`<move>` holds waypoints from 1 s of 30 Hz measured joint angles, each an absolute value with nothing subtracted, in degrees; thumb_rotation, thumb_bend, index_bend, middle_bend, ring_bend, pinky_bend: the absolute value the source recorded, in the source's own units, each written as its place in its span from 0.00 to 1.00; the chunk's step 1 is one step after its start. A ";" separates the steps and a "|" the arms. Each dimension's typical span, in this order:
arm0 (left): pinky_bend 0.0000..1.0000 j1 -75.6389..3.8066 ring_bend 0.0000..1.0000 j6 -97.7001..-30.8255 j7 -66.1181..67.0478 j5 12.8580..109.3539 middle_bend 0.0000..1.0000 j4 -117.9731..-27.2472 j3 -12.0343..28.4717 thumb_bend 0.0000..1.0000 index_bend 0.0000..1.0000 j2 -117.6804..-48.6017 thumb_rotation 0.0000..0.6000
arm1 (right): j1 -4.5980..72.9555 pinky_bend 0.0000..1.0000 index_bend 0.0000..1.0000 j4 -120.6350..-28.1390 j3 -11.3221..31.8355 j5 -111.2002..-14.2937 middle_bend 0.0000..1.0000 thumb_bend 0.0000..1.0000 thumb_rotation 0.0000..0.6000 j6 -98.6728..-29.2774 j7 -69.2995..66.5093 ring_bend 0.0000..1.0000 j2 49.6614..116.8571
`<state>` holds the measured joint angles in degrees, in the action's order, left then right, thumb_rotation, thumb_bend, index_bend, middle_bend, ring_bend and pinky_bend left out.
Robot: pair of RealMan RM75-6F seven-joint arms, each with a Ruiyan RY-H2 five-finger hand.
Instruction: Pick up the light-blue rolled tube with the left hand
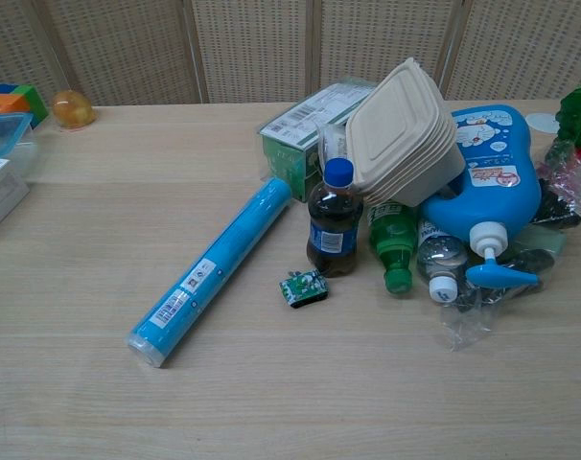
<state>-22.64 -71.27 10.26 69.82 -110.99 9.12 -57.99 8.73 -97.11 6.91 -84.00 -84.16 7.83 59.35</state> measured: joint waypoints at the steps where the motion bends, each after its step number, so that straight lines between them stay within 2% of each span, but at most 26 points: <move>1: 0.00 -22.58 0.00 -71.32 10.36 69.88 0.00 -111.01 9.03 0.20 0.00 -57.98 1.00 | 8.74 0.00 0.00 -97.11 6.92 -84.01 0.00 0.15 0.65 -84.18 7.75 0.00 59.43; 17: 0.00 -22.18 0.00 -71.93 11.52 70.52 0.00 -112.56 8.69 0.20 0.00 -57.50 1.00 | 7.44 0.00 0.00 -97.39 6.44 -84.84 0.00 0.15 0.64 -85.90 6.78 0.00 59.18; 30: 0.00 -24.00 0.00 -68.20 11.05 72.41 0.00 -111.21 8.15 0.21 0.00 -57.43 1.00 | 6.91 0.00 0.00 -97.08 6.38 -84.82 0.00 0.15 0.65 -86.24 6.35 0.00 59.10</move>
